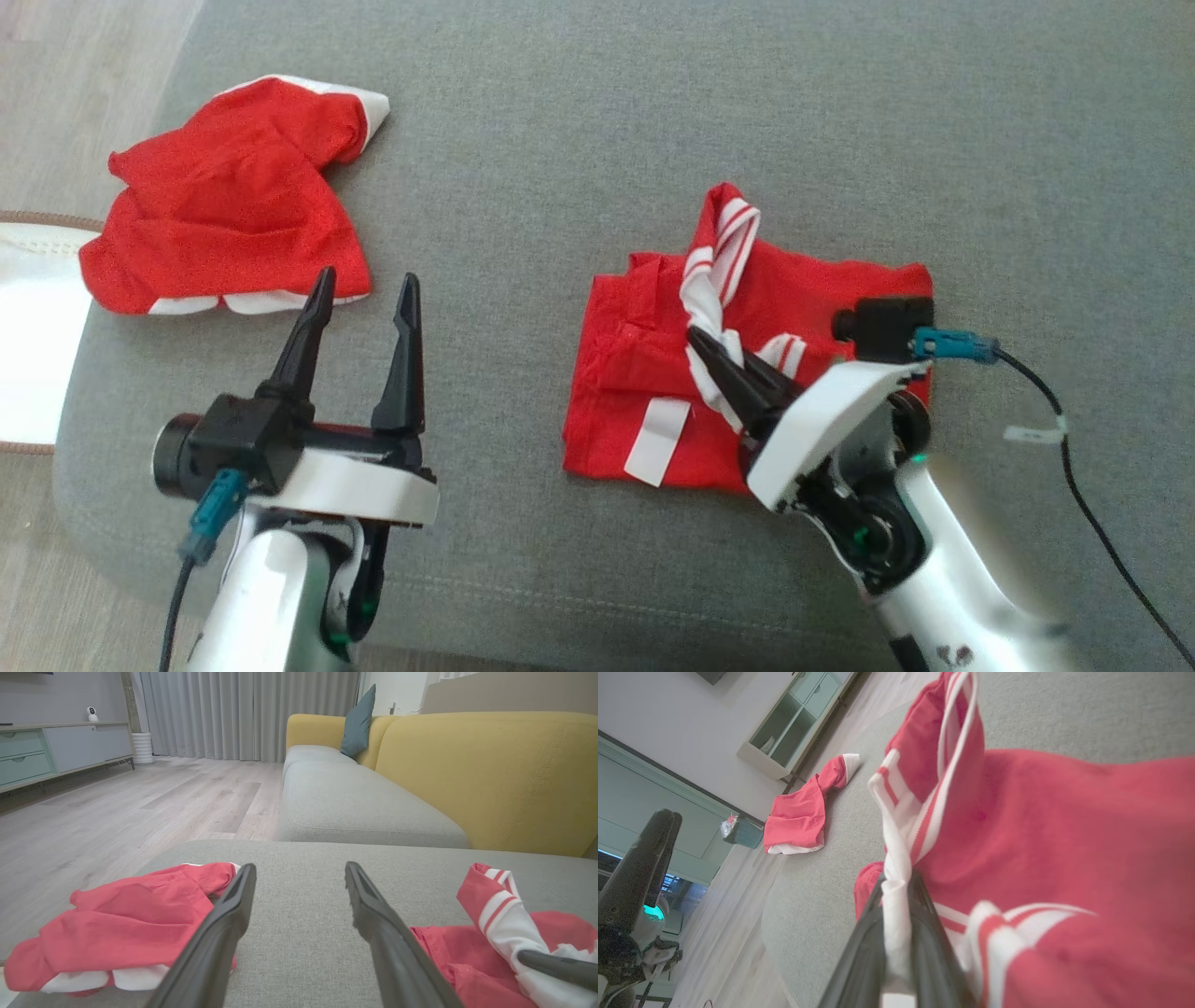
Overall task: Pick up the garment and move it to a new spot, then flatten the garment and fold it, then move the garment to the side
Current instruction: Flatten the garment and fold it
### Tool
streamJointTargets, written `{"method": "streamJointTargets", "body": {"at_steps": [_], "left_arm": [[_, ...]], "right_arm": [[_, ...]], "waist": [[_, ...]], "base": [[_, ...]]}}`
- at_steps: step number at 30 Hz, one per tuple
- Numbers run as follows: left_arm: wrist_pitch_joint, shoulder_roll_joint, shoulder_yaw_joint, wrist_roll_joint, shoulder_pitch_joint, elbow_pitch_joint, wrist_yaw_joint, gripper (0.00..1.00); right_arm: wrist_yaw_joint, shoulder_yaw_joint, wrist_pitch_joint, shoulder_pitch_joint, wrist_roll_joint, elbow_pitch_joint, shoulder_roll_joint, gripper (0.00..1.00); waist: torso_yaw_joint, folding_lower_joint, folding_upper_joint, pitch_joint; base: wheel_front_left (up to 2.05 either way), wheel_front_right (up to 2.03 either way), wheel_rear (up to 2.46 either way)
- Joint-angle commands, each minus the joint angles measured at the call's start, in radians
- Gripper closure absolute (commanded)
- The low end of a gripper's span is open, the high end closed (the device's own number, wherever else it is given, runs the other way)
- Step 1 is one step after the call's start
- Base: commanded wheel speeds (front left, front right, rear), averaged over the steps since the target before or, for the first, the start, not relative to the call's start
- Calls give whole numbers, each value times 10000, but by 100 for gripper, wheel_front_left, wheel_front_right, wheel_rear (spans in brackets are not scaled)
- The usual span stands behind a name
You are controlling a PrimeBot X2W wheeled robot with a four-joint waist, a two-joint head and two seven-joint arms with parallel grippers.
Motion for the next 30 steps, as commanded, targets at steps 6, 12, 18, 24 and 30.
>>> {"method": "streamJointTargets", "body": {"at_steps": [6,12,18,24,30], "left_arm": [[-51,-9,435,190,-468,-241,-66,0],[-51,-4,466,317,-528,-119,-101,0],[-51,33,644,393,-427,-157,-4,0],[-51,123,841,411,-250,-193,93,0],[-51,228,964,387,-77,-147,137,0]], "right_arm": [[39,924,-1175,-1090,235,639,138,0],[39,1109,-2879,-1446,-526,173,138,0],[39,-345,-3953,-979,-2260,-977,12,0],[39,-2216,-3918,63,-3305,-2128,-474,0],[39,-3887,-3425,1684,-3881,-3246,-684,0]], "waist": [[-103,0,-1,143],[-246,0,-1,152],[-497,0,-1,30],[-792,0,-1,-120],[-1073,0,-1,-344]], "base": [[0,0,0],[0,0,0],[0,0,0],[0,0,0],[0,0,0]]}}
